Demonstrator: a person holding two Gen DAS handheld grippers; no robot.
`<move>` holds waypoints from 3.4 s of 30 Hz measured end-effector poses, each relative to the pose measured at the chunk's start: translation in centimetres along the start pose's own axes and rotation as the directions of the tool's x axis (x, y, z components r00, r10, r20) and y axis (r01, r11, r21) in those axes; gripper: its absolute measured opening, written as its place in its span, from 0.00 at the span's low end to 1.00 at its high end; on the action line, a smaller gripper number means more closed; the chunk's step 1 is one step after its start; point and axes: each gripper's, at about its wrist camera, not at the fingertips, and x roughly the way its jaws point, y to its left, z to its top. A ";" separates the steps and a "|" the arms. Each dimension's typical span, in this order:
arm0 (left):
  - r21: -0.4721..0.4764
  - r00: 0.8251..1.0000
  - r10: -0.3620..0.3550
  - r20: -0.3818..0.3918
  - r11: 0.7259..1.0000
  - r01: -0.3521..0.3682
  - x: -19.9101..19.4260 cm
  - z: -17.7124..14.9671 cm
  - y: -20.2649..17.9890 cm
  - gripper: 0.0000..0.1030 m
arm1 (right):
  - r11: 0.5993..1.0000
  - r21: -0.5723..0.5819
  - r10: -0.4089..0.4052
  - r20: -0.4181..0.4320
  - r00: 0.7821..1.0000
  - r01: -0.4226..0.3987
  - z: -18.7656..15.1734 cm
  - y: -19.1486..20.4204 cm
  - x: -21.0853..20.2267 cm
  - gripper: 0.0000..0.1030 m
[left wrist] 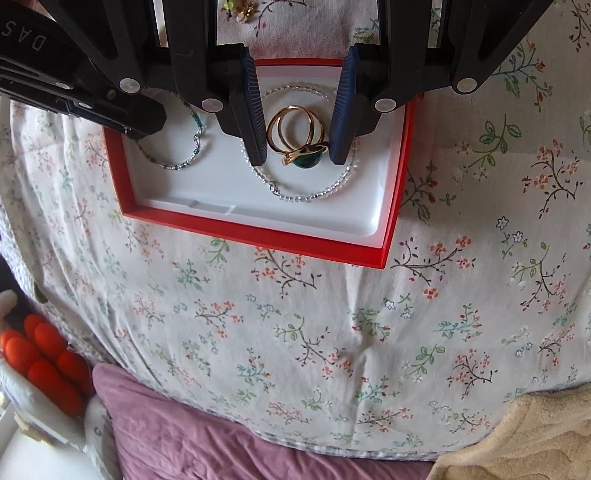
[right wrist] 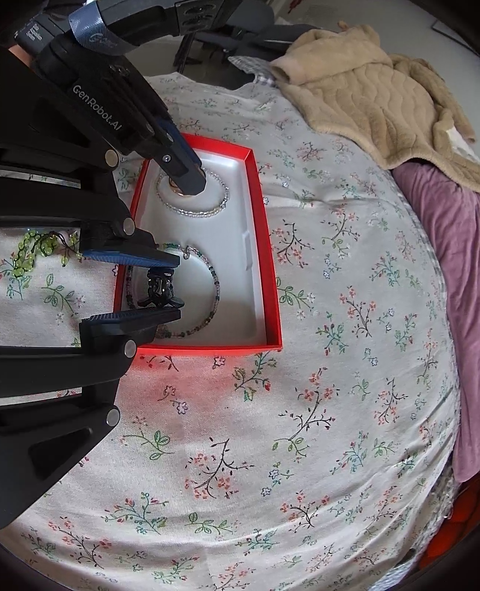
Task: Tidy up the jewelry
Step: 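Carry the rings and hair clip into the red box and open both tools, then lift both tools out of the box back toward the jewelry pile, then grasp the pale-blue bead bracelet with the left tool while the right tool grasps the green beaded bracelet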
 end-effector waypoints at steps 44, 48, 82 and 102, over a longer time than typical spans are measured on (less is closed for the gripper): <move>0.123 0.984 0.156 -0.081 0.982 -0.145 -6.8 -7.2 1.9 0.85 | 0.972 -0.177 -0.157 -0.007 0.988 0.154 -7.3 -0.8 -5.9 0.73; 0.119 0.977 0.172 -0.124 0.980 -0.157 -6.6 -8.3 2.9 0.85 | 0.962 -0.198 -0.195 -0.019 0.981 0.187 -8.5 -0.8 -5.7 0.73; 0.144 0.950 0.192 -0.248 0.977 -0.160 -1.7 -11.0 0.3 0.30 | 0.930 -0.261 -0.297 -0.117 0.948 0.259 -11.1 -0.7 -2.1 0.73; 0.226 0.971 0.178 -0.159 0.964 -0.140 -5.5 -10.7 -0.8 0.08 | 0.945 -0.254 -0.247 -0.135 0.959 0.208 -10.0 2.0 -0.4 0.73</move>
